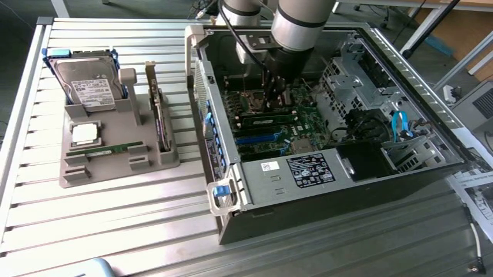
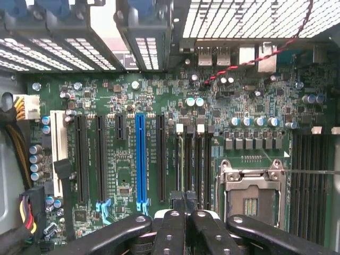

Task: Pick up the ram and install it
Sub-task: 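Press down the ram until it locks into place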

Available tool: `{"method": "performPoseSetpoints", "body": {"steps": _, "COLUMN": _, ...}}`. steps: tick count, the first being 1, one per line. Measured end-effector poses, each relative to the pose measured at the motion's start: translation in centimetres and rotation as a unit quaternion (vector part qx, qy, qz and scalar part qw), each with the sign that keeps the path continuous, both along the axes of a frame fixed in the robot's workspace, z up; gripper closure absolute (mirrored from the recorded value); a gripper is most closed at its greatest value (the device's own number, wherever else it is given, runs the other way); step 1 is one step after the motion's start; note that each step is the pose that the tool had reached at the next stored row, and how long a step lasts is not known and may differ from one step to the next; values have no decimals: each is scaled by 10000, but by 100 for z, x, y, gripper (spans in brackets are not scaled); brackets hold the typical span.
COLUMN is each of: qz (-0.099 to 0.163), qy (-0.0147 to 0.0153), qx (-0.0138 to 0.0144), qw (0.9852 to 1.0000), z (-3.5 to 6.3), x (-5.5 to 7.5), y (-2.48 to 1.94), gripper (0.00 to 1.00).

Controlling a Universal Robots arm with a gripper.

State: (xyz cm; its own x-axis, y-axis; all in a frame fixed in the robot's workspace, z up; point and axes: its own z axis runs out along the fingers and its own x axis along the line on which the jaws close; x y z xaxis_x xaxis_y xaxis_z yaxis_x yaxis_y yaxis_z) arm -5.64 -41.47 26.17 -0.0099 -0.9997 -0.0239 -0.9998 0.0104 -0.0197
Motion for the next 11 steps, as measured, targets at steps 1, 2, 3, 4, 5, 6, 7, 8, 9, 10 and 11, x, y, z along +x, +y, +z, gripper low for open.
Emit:
{"method": "performPoseSetpoints", "body": {"steps": 1, "qz": 0, "qy": 0, "qx": 0, "qw": 10000, "z": 0, "x": -11, "y": 0, "gripper": 89}}
{"method": "performPoseSetpoints", "body": {"steps": 2, "qz": 1, "qy": 0, "qx": 0, "qw": 10000, "z": -1, "x": -22, "y": 0, "gripper": 89}}
{"method": "performPoseSetpoints", "body": {"steps": 3, "qz": 1, "qy": 0, "qx": 0, "qw": 10000, "z": -1, "x": -33, "y": 0, "gripper": 89}}
{"method": "performPoseSetpoints", "body": {"steps": 4, "qz": 1, "qy": 0, "qx": 0, "qw": 10000, "z": -2, "x": -44, "y": 0, "gripper": 89}}
{"method": "performPoseSetpoints", "body": {"steps": 5, "qz": 0, "qy": 0, "qx": 1, "qw": 10000, "z": -3, "x": -54, "y": 0, "gripper": 89}}
{"method": "performPoseSetpoints", "body": {"steps": 6, "qz": 0, "qy": 0, "qx": 1, "qw": 10000, "z": -3, "x": -64, "y": 0, "gripper": 89}}
{"method": "performPoseSetpoints", "body": {"steps": 7, "qz": 1, "qy": 0, "qx": 1, "qw": 10000, "z": -4, "x": -75, "y": 0, "gripper": 89}}
{"method": "performPoseSetpoints", "body": {"steps": 8, "qz": 1, "qy": 0, "qx": 1, "qw": 10000, "z": -4, "x": -85, "y": 0, "gripper": 89}}
{"method": "performPoseSetpoints", "body": {"steps": 9, "qz": 1, "qy": 0, "qx": 1, "qw": 10000, "z": -5, "x": -95, "y": 0, "gripper": 89}}
{"method": "performPoseSetpoints", "body": {"steps": 10, "qz": 0, "qy": 0, "qx": 1, "qw": 10000, "z": -5, "x": -105, "y": 0, "gripper": 89}}
{"method": "performPoseSetpoints", "body": {"steps": 11, "qz": 0, "qy": 0, "qx": 1, "qw": 10000, "z": -6, "x": -114, "y": 0, "gripper": 89}}
